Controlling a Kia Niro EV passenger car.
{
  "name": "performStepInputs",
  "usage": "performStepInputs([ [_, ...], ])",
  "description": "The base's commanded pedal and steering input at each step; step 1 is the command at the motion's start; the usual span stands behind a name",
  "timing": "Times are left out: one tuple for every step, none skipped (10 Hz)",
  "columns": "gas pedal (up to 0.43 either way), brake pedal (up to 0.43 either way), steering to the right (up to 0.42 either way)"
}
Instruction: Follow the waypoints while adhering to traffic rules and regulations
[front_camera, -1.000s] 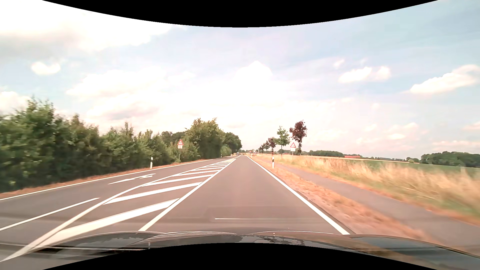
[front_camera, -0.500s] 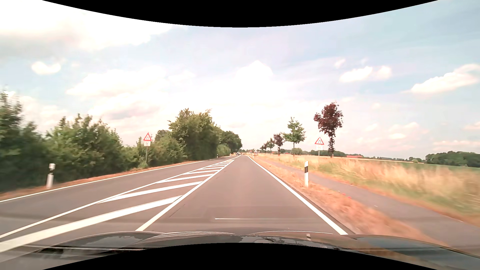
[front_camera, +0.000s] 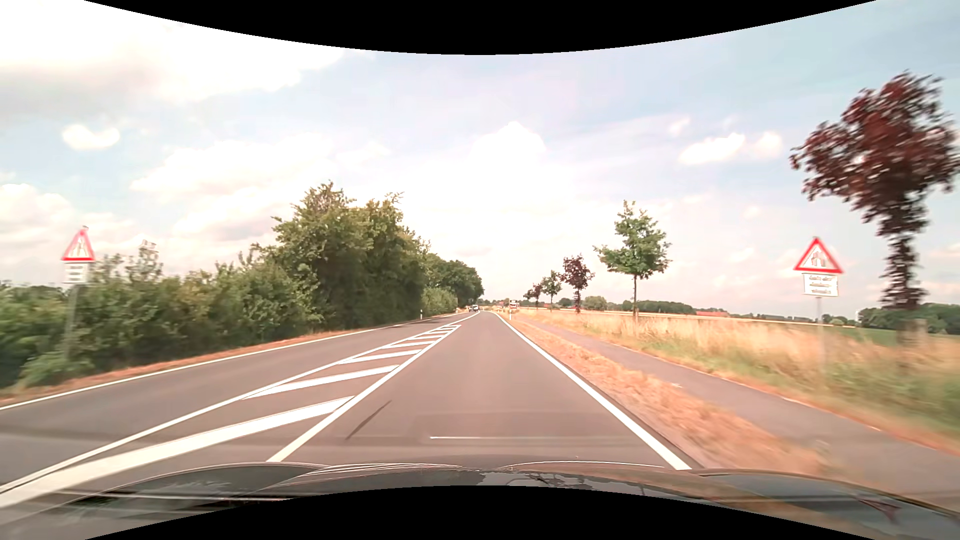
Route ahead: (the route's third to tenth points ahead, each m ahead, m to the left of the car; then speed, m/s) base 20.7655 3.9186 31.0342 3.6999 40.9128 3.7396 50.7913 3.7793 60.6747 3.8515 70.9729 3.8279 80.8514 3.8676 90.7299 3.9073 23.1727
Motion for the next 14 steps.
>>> performStepInputs([
  [0.35,0.0,0.0],
  [0.35,0.0,0.0],
  [0.35,0.0,-0.001],
  [0.35,0.0,-0.001],
  [0.35,0.0,-0.001],
  [0.35,0.0,-0.001],
  [0.339,0.0,-0.001],
  [0.319,0.0,-0.001],
  [0.311,0.0,-0.001],
  [0.311,0.0,-0.001],
  [0.311,0.0,-0.001],
  [0.299,0.0,-0.005],
  [0.299,0.0,-0.005],
  [0.287,0.0,-0.005],
])
